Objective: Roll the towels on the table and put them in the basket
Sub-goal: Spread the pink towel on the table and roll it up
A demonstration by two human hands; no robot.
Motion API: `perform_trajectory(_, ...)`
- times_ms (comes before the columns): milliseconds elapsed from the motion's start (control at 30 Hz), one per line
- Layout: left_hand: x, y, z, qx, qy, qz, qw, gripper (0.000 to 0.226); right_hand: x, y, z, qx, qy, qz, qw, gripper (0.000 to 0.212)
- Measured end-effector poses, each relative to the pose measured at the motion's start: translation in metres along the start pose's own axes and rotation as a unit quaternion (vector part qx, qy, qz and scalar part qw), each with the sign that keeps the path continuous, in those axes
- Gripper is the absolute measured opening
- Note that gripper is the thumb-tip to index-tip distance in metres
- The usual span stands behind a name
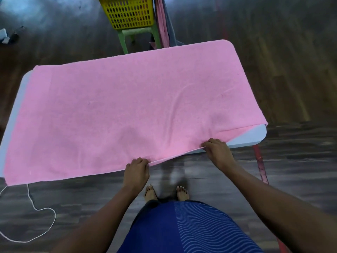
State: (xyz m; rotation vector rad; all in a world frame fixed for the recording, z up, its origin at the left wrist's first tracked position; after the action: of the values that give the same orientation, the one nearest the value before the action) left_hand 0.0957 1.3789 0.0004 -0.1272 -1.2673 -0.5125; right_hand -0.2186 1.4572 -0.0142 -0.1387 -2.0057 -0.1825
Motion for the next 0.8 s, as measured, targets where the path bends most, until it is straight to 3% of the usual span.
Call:
perform_trajectory(67, -0.007, -0.004, 0.017, -0.017, -0.024, -0.001, 1.0, 0.028, 0.002, 0.013, 0.004, -0.004, -0.017, 0.021, 1.0, 0.017)
perform_trajectory(233, -0.026, -0.025, 0.108, -0.162, 0.015, -0.049, 0.985, 0.05, 0.01, 0.024, 0.003, -0.002, -0.051, 0.041, 0.998, 0.02)
perform_trajectory(500, -0.03, -0.051, 0.17, -0.175, 0.072, -0.065, 0.98, 0.024, 0.03, 0.019, 0.026, -0.01, -0.003, 0.001, 1.0, 0.018)
perform_trajectory(800, -0.021, -0.048, 0.162, -0.213, 0.075, -0.074, 0.971, 0.017, 0.062, 0.021, 0.116, -0.15, 0.106, -0.01, 0.983, 0.017)
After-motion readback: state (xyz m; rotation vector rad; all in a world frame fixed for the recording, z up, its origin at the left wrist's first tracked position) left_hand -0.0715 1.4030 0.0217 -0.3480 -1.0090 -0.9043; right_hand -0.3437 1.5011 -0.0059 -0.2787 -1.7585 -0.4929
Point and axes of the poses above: each hand's wrist, its own y-axis away from the middle knuckle, its own x-axis out of the back of the hand, z = x × y, the point moved 3 cm from there along -y, towards the middle knuckle, and after that the axes turned 2 degrees about x, right-handed, at the moved point
